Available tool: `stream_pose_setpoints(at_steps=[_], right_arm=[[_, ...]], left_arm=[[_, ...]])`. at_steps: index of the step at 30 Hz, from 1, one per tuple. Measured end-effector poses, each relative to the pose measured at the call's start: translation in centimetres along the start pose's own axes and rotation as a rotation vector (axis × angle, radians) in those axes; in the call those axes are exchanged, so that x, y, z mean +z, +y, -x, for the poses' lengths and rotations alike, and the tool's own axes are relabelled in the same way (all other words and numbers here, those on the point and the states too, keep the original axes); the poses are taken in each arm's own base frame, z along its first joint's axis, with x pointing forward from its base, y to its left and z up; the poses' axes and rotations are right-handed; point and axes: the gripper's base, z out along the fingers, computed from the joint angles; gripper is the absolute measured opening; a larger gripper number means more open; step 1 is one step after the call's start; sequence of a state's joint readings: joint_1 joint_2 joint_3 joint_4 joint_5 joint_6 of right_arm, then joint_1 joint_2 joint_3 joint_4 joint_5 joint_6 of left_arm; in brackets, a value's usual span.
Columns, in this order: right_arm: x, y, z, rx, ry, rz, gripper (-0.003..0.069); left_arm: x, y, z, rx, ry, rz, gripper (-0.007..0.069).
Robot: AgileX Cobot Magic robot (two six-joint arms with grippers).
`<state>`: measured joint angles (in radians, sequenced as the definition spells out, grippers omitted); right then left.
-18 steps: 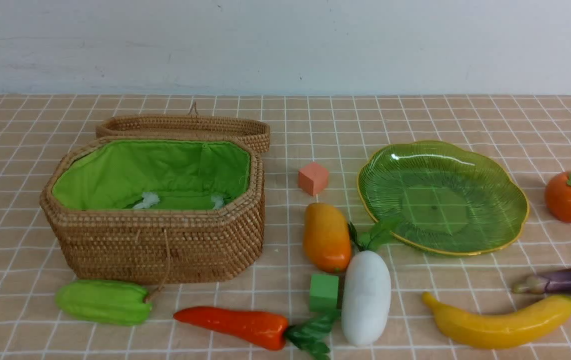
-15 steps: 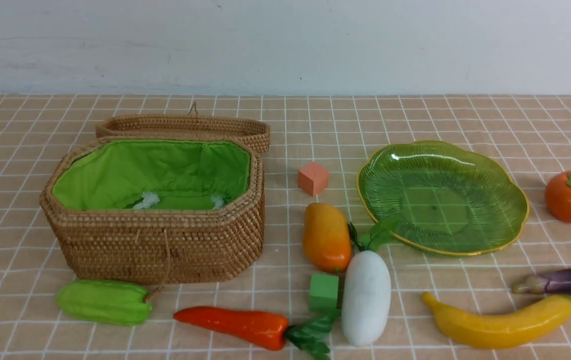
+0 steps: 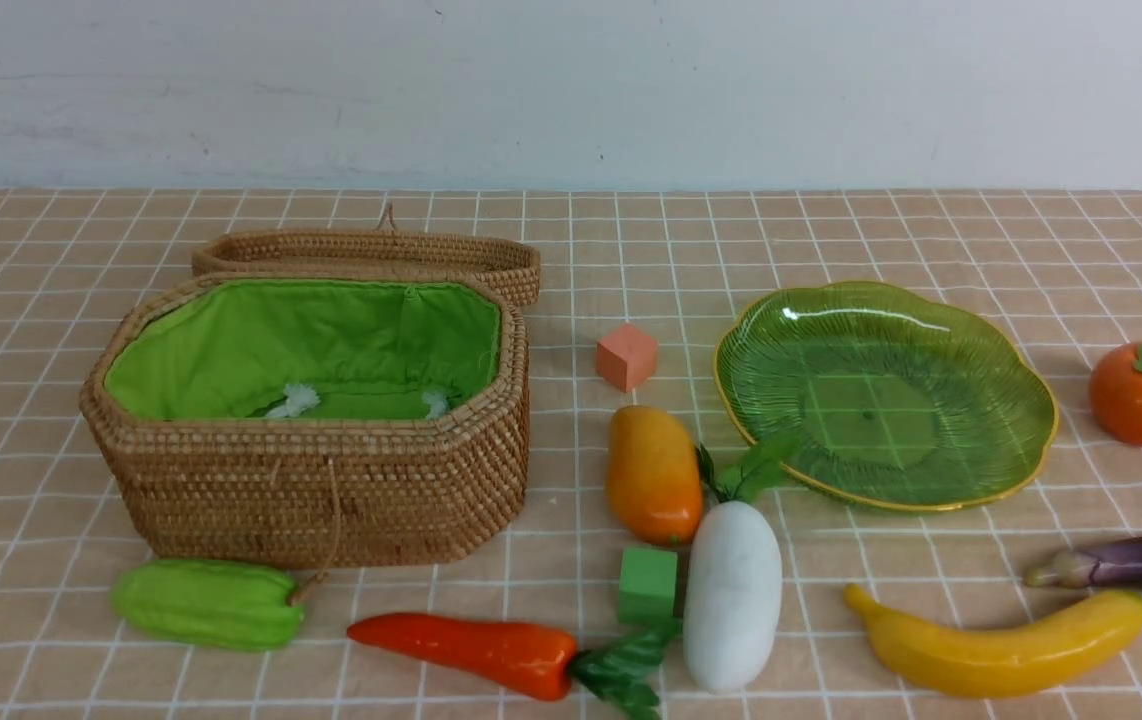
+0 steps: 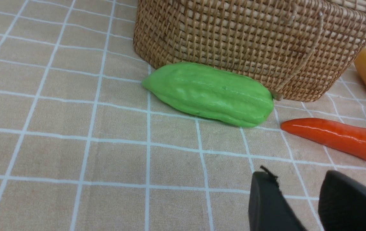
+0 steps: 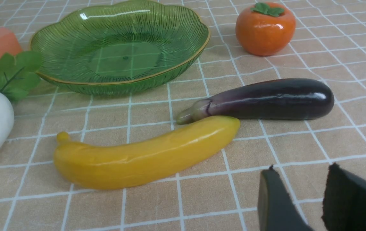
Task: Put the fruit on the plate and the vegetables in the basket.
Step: Take a chayote with your left arm and place it on the basket on the left.
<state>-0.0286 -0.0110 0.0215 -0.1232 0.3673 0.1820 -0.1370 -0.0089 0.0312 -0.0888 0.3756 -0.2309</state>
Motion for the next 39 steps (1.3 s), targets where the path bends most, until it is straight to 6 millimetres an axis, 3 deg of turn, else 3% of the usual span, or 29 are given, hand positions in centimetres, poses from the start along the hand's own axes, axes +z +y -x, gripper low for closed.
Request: stream_pose_setpoints(at_steps=[5,11,15,19,23,24,25,31,34,35,39], right_arm=[[0.0,0.0,0.0,0.0,0.0,0.0,0.0242],[0.0,0.0,0.0,0.0,0.0,0.0,0.0242],[0.0,0.0,0.0,0.0,0.0,0.0,0.0242],[0.0,0.0,0.0,0.0,0.0,0.0,0.0242],[0.0,0.0,0.0,0.0,0.0,0.0,0.0242],[0.0,0.0,0.0,0.0,0.0,0.0,0.0242],[0.0,0.0,0.0,0.0,0.0,0.0,0.0242],[0.0,0.1,0.1,0.03,-0.019,0.009,0.0242],[0.0,0.5,0.8,0.251,-0.089,0.065,0.0242],[0.0,0.5,0.8,0.268,-0.095,0.069,0.0242],[-0.3,0.7,2.3,0.607,-0.231,0.156,0.0242]], left_arm=[[0.0,-0.2,0.5,-0.04,-0.049,-0.021,0.0239],[-0.4,-0.8,2.7,-0.439,-0.279,-0.155,0.0239],[-0.9,-0.6,4.0,-0.596,-0.421,-0.206,0.0237],[-1.1,-0.8,4.6,-0.615,-0.424,-0.213,0.0162],[-1.2,-2.3,7.2,-0.533,-0.29,-0.187,-0.0012],[-1.2,-2.3,7.2,-0.529,-0.291,-0.187,-0.0013],[-0.9,-3.2,8.8,-0.438,-0.186,-0.157,-0.0013],[1.6,-5.3,11.8,-0.128,0.237,-0.082,-0.0013],[3.3,-6.0,12.4,-0.007,0.492,-0.08,-0.0013],[3.4,-6.0,12.4,0.002,0.504,-0.082,-0.0013],[5.9,-6.3,12.7,0.045,0.652,-0.091,-0.0013]])
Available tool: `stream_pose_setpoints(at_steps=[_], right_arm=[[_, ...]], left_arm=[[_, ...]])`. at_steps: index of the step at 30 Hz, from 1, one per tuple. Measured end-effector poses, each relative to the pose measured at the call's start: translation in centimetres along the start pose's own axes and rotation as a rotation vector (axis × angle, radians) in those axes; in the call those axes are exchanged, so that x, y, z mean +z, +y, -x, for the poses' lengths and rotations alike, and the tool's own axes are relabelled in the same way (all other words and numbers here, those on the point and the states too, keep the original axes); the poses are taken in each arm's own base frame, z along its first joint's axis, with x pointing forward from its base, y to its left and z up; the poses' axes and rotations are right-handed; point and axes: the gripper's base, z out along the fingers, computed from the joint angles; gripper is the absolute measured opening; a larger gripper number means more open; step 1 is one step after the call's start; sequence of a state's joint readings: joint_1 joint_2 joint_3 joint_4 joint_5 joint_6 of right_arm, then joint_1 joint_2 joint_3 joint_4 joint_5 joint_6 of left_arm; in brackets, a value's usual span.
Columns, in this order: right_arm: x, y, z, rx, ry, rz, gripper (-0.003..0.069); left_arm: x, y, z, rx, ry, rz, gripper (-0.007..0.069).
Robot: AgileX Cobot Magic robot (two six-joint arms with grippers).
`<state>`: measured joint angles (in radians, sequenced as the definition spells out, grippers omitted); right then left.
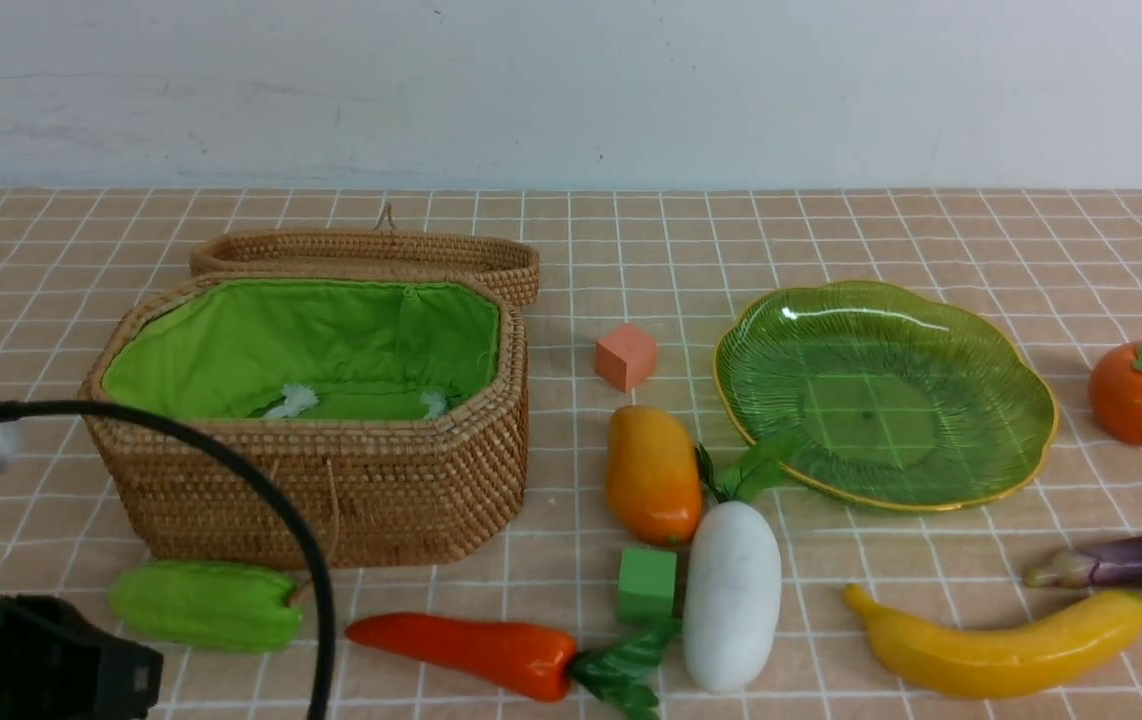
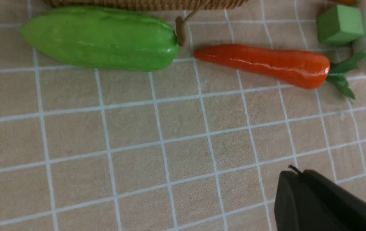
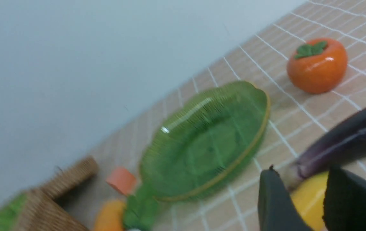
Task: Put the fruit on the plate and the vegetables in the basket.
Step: Take a chayote with your left arm and place it on the basket on the left.
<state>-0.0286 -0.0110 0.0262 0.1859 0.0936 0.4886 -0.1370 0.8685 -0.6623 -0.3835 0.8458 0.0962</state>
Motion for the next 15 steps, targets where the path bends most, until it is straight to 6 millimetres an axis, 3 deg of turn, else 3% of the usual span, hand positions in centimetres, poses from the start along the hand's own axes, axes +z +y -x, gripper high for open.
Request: stream_pose_setpoints(at_steps=[4,6,11,15], right_arm=[[0.0,0.3,0.5,0.165,-0.036,0.03,0.024],[-0.5,1.6,1.4,0.168,0.027,0.053,0.0227],[-2.2,6.2,5.5,-0.079,0.223,0.162,0.02],[-4.3,11.1,10.5,-0.45,0.476,0.347,0.0194]], left_arm=[[0.8,0.0,0.3,0.096,0.037,-0.016,-0.0013],[0.9,-0.1,0.5,0.163,0.043,-0.032,-0.0013],[0.7,-0.4,0.8,0.298,0.026,-0.049,-0.0013],[1.3,-0.2,1.3,0.54,0.049,-0.044,-0.0013]])
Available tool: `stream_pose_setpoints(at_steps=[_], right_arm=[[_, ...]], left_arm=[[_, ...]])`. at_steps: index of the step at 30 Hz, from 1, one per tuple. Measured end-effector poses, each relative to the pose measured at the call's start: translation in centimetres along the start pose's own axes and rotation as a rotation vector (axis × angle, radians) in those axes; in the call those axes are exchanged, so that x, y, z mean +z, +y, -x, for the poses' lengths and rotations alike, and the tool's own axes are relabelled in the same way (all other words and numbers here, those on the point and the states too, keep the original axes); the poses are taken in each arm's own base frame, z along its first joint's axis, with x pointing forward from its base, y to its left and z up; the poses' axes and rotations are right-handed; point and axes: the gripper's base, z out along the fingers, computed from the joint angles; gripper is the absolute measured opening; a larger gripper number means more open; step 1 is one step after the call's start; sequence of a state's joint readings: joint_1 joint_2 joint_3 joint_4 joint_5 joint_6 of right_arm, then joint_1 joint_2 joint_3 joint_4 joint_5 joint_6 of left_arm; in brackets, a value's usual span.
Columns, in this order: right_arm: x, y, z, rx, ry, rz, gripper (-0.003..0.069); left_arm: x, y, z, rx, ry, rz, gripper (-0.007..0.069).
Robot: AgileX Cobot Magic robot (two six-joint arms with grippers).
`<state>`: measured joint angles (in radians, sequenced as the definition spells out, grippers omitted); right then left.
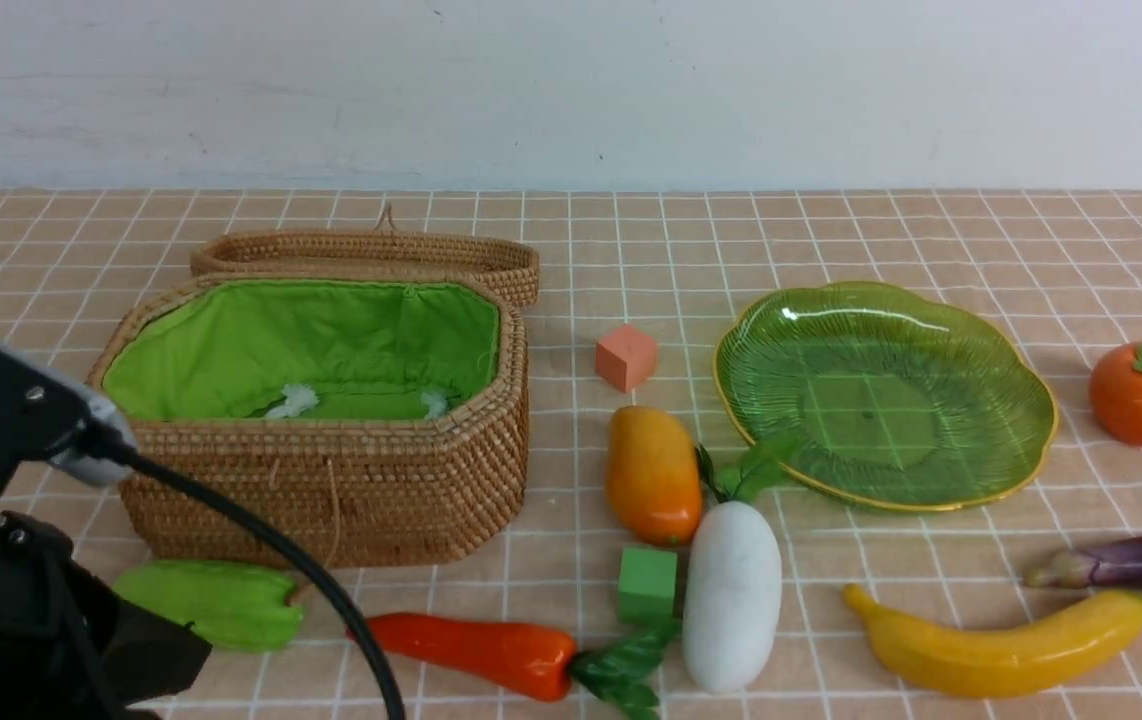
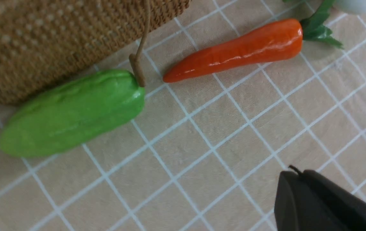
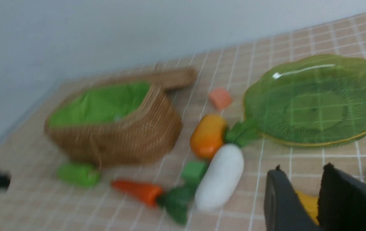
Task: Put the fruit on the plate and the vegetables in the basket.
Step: Take a chayote with your left arm and place it on the basket on the left.
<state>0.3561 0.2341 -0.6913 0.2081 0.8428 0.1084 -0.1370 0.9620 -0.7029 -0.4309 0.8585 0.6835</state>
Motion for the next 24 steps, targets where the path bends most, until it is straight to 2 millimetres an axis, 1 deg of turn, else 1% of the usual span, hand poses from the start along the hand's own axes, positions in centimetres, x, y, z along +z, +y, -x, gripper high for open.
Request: stream_pose_setpoints(at_steps=[3,4,5,6,7,8,9,10,11,13,14,15,16,18,19,20,21,22,24], right_arm=[[-1.3,1.1,2.0,-0.152,0.124,0.086,0.0194],[-1.9,1.5,2.8,-0.211,0.164,0.128,0.0194],[-1.9,1.5,2.9,-0.218,0.168,0.133,0.0194],[-2.4,1.8,3.5,-0.261,0.186,0.175,0.0194],[-2.5,1.8,3.7,-0.278,0.185,0.193,0.0194],[-2.5,1.8,3.7,-0.281,0.187,0.196,0.0194],[-2.6,1.9,3.8,-0.299,0.186,0.211,0.0195],[-2.6,1.9,3.8,-0.304,0.185,0.213,0.0195],[-2.6,1.9,3.8,-0.315,0.187,0.215,0.0195],[-2.6,1.8,3.8,-0.325,0.186,0.206,0.0197],[-2.6,1.8,3.9,-0.326,0.186,0.206,0.0197],[-2.6,1.7,3.9,-0.33,0.185,0.201,0.0197],[-2.5,1.7,3.9,-0.333,0.177,0.195,0.0199],[-2.5,1.7,4.0,-0.333,0.171,0.195,0.0199],[-2.5,1.7,4.0,-0.333,0.17,0.196,0.0199],[-2.5,1.7,4.1,-0.332,0.159,0.196,0.0199],[-2.5,1.7,4.1,-0.331,0.154,0.197,0.0199],[-2.5,1.7,4.1,-0.331,0.154,0.197,0.0199],[-2.5,1.7,4.2,-0.331,0.153,0.197,0.0202]], left_arm=[[0.8,0.6,0.1,0.17,0.032,0.016,-0.0013],[1.4,1.0,0.1,0.246,0.05,0.027,-0.0013],[1.4,1.0,0.1,0.257,0.048,0.029,-0.0013],[2.4,1.7,0.3,0.353,0.068,0.038,0.0],[2.9,2.0,0.4,0.382,0.08,0.038,0.0016],[3.1,2.1,0.4,0.397,0.079,0.042,0.002],[4.0,2.6,0.6,0.438,0.092,0.047,0.0065],[4.2,2.7,0.6,0.449,0.094,0.047,0.0073],[5.2,3.2,0.7,0.48,0.11,0.049,0.0139],[6.5,3.9,0.7,0.527,0.123,0.06,0.0242],[6.7,4.0,0.7,0.529,0.126,0.061,0.0264],[7.2,4.2,0.7,0.548,0.133,0.063,0.0307],[8.1,4.6,0.7,0.597,0.148,0.065,0.0398],[9.2,5.1,0.5,0.647,0.164,0.064,0.0477],[9.2,5.1,0.6,0.654,0.163,0.067,0.0477],[9.9,5.5,0.5,0.704,0.174,0.069,0.0518],[10.5,5.7,0.5,0.736,0.18,0.075,0.0535],[10.5,5.8,0.5,0.749,0.181,0.076,0.0537],[11.4,6.3,0.5,0.805,0.184,0.102,0.0548]])
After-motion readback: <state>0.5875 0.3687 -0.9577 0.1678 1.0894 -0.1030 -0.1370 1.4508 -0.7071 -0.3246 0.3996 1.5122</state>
